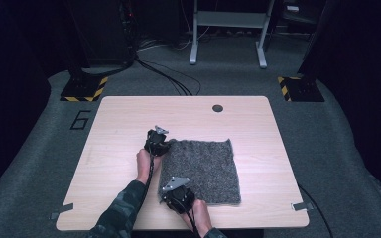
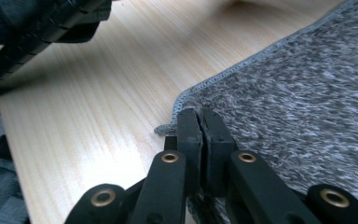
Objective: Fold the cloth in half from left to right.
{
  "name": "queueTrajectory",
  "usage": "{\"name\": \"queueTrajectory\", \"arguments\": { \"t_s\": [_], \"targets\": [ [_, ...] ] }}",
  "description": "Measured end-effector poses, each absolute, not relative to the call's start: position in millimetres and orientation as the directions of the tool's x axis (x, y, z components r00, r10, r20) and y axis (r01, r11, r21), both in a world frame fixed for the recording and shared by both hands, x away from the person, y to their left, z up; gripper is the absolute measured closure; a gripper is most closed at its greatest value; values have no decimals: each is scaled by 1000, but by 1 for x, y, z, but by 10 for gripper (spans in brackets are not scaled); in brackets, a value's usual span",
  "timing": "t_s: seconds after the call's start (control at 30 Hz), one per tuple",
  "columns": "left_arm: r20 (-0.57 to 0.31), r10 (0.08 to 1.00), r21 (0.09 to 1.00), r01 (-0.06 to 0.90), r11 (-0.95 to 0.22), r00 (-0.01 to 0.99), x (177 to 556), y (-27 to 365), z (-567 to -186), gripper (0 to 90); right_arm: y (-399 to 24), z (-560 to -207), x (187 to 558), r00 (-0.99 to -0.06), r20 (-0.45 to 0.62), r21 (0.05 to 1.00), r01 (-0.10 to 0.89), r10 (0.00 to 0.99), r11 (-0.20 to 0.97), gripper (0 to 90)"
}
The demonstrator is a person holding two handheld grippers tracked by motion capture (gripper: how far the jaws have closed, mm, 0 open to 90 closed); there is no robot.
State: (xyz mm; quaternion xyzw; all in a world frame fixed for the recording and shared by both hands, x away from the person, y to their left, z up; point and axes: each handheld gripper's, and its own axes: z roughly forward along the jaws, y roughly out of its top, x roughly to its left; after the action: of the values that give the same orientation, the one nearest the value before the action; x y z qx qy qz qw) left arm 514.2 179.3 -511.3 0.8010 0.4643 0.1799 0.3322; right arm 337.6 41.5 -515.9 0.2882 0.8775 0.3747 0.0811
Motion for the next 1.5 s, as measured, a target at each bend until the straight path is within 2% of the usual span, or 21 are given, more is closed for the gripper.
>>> {"name": "queueTrajectory", "arguments": {
  "t_s": [0.63, 1.5],
  "targets": [
    [-20, 872, 723, 609, -326, 490, 506, 190, -482, 867, 20, -490, 325, -809, 100, 778, 427, 580, 462, 887],
    [107, 873, 708, 580, -403, 476, 503, 211, -417, 868, 36, -444, 324, -831, 102, 887, 325, 547, 329, 887]
  ]
}}
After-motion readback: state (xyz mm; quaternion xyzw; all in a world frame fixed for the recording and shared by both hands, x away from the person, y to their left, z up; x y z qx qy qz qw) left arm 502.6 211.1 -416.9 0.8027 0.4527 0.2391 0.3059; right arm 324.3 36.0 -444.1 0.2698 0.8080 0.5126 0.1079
